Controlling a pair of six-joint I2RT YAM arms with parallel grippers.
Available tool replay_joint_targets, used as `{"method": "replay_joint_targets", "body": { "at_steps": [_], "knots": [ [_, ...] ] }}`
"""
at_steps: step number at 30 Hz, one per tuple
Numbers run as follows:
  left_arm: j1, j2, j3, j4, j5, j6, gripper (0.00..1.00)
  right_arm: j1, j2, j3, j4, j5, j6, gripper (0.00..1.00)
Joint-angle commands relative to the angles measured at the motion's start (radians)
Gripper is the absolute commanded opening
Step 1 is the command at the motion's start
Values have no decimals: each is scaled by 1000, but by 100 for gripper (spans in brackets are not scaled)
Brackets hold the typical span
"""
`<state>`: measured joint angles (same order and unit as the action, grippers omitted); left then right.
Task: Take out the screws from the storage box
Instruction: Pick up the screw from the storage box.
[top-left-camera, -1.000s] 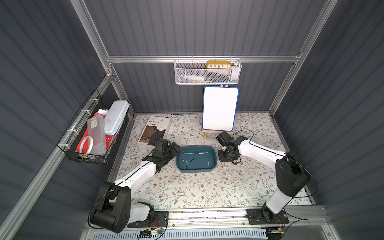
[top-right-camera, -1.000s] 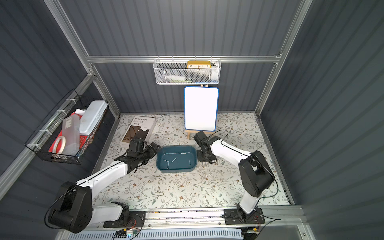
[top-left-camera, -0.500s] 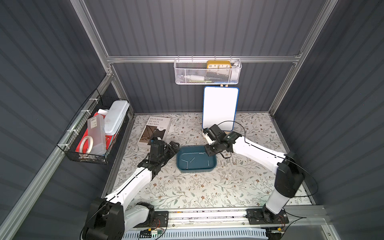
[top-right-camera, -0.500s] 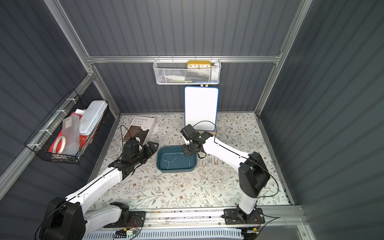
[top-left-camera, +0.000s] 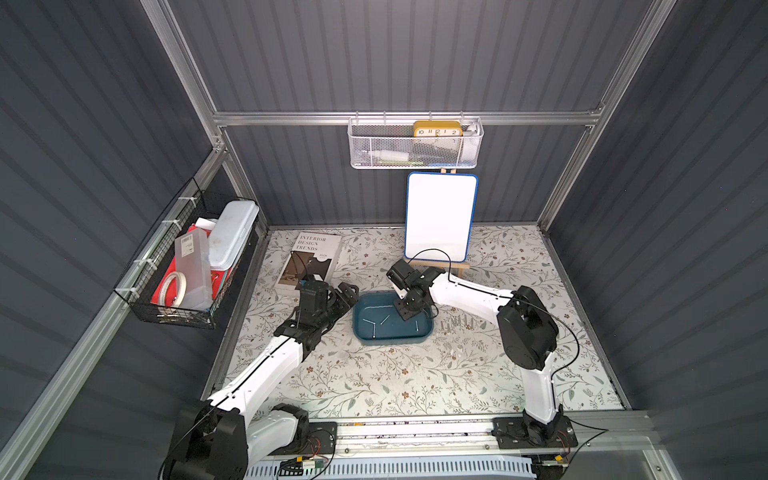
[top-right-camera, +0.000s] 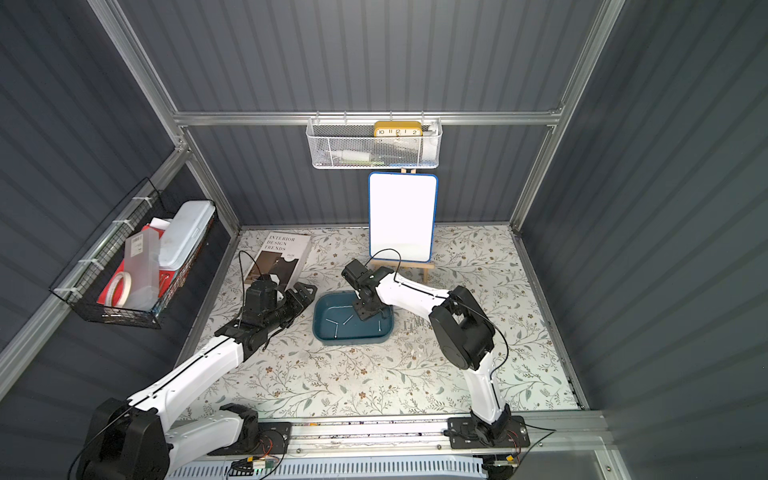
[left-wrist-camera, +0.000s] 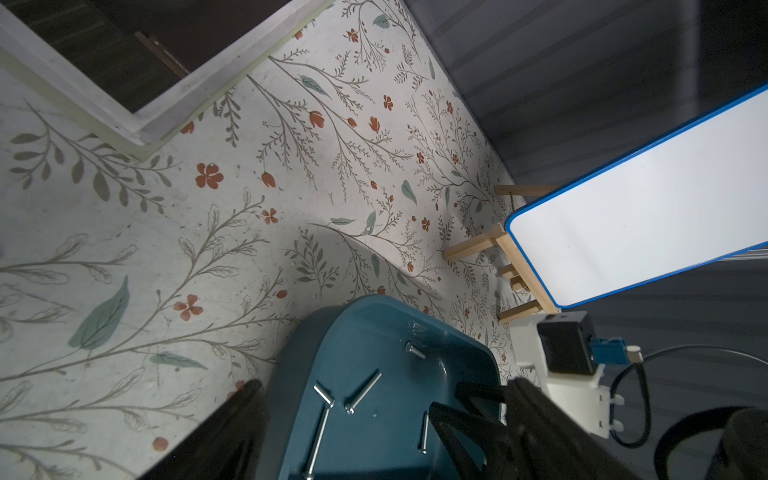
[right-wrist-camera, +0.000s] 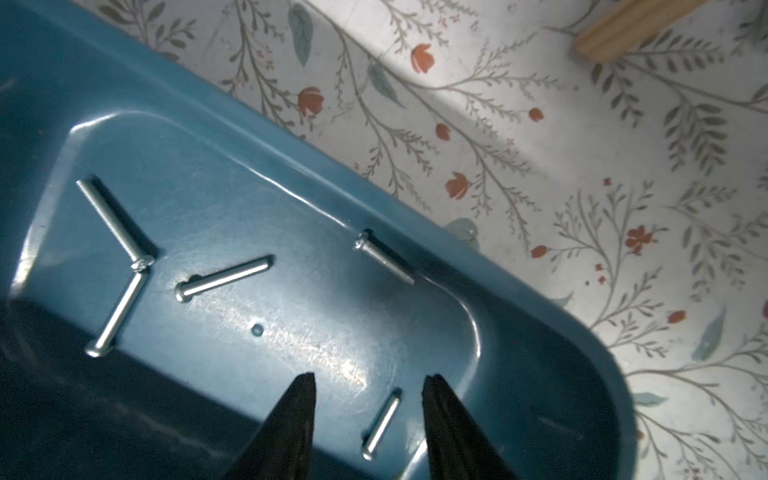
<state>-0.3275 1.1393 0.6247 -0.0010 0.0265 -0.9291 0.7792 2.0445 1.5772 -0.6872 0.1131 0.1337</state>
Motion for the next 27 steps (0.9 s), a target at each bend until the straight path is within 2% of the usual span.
{"method": "replay_joint_targets", "body": {
  "at_steps": [1, 27],
  "knots": [
    [4, 9, -16, -16, 3, -6, 93, -1, 36, 29, 19, 42, 5, 46],
    [4, 10, -20, -17, -19, -13, 93, -1, 170, 104, 70, 116, 28, 45]
  ]
}}
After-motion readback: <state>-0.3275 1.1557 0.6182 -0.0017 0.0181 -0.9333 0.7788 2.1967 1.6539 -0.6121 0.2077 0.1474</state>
